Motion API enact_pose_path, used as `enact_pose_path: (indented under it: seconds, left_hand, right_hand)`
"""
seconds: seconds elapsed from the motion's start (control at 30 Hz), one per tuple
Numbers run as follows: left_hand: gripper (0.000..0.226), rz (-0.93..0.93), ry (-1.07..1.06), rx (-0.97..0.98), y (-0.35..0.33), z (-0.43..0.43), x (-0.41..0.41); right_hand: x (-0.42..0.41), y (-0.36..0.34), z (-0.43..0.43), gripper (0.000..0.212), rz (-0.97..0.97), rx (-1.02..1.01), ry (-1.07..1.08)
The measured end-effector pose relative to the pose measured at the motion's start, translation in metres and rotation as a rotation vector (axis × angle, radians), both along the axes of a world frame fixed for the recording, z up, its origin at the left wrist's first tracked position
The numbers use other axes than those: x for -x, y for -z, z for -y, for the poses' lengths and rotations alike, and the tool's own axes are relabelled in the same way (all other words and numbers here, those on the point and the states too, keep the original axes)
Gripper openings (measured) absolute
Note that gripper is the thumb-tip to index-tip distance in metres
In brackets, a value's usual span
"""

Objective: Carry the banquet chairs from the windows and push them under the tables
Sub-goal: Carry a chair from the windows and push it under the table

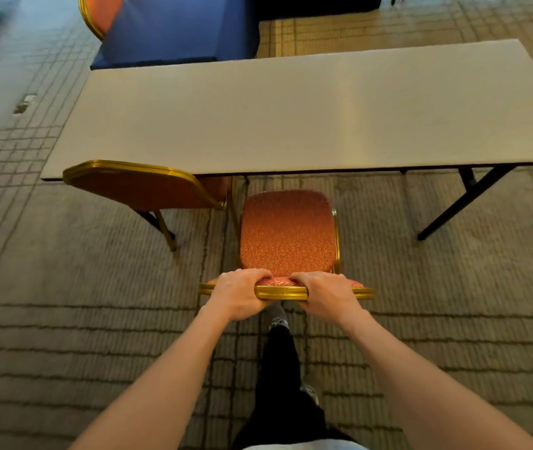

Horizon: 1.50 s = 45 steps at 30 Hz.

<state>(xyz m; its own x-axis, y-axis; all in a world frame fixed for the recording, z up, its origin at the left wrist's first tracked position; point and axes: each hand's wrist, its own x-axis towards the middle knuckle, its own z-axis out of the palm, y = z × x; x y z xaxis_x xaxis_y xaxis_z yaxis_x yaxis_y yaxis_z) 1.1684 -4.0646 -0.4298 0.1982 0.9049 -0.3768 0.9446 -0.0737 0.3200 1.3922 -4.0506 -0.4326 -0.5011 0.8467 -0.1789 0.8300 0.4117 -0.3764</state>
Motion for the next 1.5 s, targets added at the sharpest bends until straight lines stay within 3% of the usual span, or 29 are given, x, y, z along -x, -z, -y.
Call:
enact_pose_path:
  seconds: [0.1, 0.3, 0.47, 0.6, 0.67, 0.73, 0.83, 0.93, 1.03, 1.13, 1.27, 1.5]
  left_hand:
    - [0.061, -0.001, -0.029, -0.003, 0.009, 0.02, -0.001]
    - [0.048, 0.023, -0.061, -0.082, 0.008, 0.028, -0.007]
    - [0.053, 0.184, -0.464, -0.258, 0.032, 0.074, -0.025]
    - [0.052, 0.468, -0.675, -0.207, 0.024, 0.093, -0.041]
    - [0.046, 0.537, -0.755, -0.233, 0.02, 0.096, -0.045]
    - [0.043, 0.485, -0.689, -0.323, 0.018, 0.103, -0.047]
    - [0.031, 0.448, -0.634, -0.372, 0.017, 0.112, -0.051]
    - [0.015, 0.619, -0.87, -0.231, 0.014, 0.112, -0.053]
    - [0.043, 1.006, -1.272, 0.188, 0.012, 0.098, -0.055]
    - [0.07, 1.378, -1.471, 0.46, 0.016, 0.075, -0.052]
    - [0.077, 1.734, -1.704, 0.507, 0.017, 0.039, -0.052]
    - [0.058, 1.821, -1.842, 0.474, 0.022, 0.014, -0.053]
  right_hand:
    - [0.002, 0.01, 0.022, 0.044, -0.014, -0.031, 0.034]
    - [0.0, 0.01, 0.032, 0.039, -0.087, -0.01, 0.115]
    - [0.002, 0.006, 0.06, 0.049, -0.267, 0.077, 0.292]
    - [0.005, -0.009, 0.078, 0.022, -0.596, 0.085, 0.487]
    - [0.007, -0.015, 0.086, 0.007, -0.657, 0.039, 0.556]
    - [0.008, -0.016, 0.095, 0.019, -0.696, 0.049, 0.599]
    - [0.016, -0.02, 0.104, 0.035, -0.8, 0.337, 0.72]
    - [0.031, -0.011, 0.105, 0.046, -0.842, 0.653, 0.888]
    - [0.039, 0.002, 0.097, 0.05, -1.182, 0.965, 1.183]
    - [0.036, 0.009, 0.082, 0.057, -1.572, 1.06, 1.325]
    - [0.034, 0.013, 0.057, 0.065, -1.739, 1.11, 1.411]
    - [0.038, 0.024, 0.033, 0.059, -1.71, 1.123, 1.592]
